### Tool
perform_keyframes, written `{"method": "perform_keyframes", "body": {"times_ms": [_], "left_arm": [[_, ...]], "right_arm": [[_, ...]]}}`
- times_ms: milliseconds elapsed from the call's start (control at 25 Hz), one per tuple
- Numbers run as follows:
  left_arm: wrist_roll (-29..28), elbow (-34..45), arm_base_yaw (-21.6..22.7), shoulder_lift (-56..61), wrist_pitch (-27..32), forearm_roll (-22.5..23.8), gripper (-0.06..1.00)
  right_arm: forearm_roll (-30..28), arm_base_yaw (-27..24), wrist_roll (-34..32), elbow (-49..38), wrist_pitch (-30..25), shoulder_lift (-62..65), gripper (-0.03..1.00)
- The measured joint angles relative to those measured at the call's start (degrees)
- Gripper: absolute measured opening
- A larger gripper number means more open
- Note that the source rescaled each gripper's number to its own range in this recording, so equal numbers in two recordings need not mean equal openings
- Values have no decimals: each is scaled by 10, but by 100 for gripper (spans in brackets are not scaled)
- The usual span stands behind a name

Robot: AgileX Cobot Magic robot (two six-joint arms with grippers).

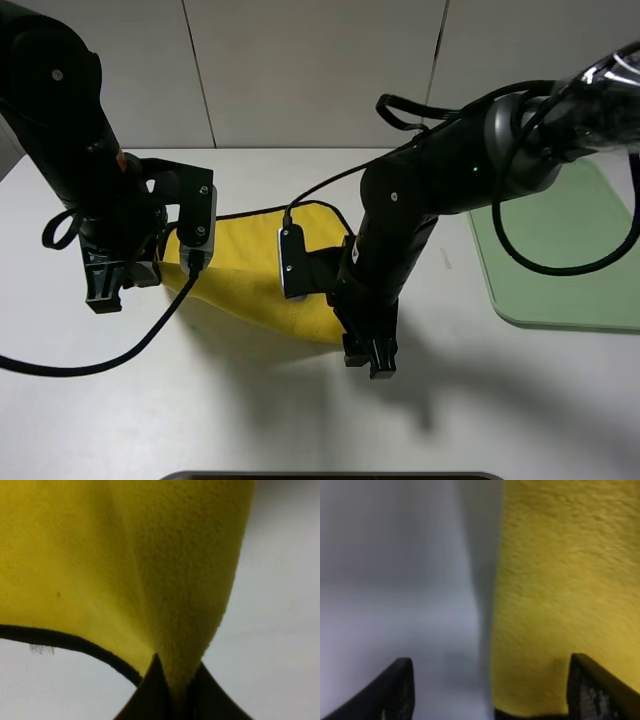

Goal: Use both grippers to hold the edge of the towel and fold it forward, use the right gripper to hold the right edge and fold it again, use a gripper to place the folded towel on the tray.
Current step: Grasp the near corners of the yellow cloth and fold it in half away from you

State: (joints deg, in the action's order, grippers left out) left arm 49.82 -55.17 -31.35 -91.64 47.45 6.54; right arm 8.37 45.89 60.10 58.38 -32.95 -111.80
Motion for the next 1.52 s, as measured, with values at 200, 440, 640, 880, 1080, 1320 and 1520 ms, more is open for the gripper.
{"method": "perform_keyframes", "body": {"times_ms": [200,440,640,880,1080,1320,1520], "left_arm": [[0,0,0,0,0,0,0],[0,0,0,0,0,1,0],[0,0,0,0,0,1,0],[0,0,0,0,0,1,0],[0,0,0,0,-1,1,0],[0,0,0,0,-1,1,0],[0,0,0,0,-1,1,0]], "right_arm": [[3,1,0,0,25,-13,64],[-4,1,0,0,55,-14,57],[-11,1,0,0,60,-27,56],[-11,1,0,2,52,-40,51],[-10,1,0,2,54,-42,18],[-27,1,0,4,58,-43,0],[-59,3,-10,4,25,-30,0]]}}
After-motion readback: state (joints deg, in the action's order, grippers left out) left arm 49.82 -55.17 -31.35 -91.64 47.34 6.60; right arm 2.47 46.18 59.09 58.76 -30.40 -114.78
